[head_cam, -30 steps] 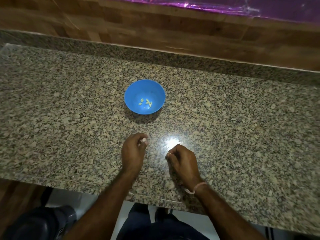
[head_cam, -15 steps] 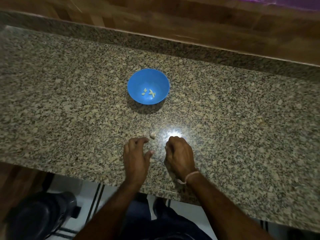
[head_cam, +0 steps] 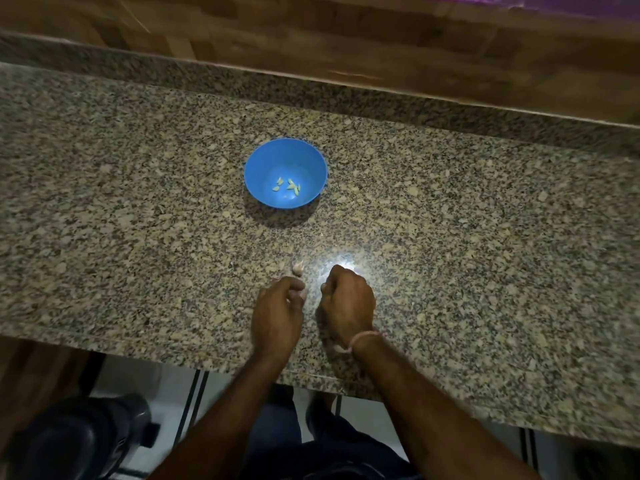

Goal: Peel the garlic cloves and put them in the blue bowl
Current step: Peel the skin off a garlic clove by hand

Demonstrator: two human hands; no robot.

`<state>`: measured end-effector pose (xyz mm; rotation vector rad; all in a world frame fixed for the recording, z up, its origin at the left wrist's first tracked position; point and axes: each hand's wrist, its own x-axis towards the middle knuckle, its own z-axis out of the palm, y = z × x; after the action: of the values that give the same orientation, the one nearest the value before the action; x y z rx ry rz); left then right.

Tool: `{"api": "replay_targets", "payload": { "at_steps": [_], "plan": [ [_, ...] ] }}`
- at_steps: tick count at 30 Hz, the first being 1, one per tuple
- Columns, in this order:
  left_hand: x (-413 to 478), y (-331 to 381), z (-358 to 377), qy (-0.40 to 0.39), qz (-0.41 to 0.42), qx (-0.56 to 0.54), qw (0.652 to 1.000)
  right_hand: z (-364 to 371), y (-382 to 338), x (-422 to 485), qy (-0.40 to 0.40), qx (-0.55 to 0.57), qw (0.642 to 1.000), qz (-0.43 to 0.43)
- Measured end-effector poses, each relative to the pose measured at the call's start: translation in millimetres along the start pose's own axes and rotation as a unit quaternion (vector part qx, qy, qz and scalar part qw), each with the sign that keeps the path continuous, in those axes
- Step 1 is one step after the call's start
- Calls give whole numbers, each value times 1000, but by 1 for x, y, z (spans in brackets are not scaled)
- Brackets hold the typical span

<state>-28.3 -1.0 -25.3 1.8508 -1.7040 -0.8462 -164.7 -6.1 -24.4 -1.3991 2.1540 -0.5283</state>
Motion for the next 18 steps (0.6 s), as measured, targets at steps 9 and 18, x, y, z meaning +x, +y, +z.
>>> {"api": "replay_targets", "payload": {
  "at_steps": [9,18],
  "plan": [
    [3,14,4,-68,-95,-166,979,-17,10,-17,-169,486,845,143],
    [0,28,-12,-55,2,-80,995,-20,7,-24,-183,364,913,33]
  ]
}}
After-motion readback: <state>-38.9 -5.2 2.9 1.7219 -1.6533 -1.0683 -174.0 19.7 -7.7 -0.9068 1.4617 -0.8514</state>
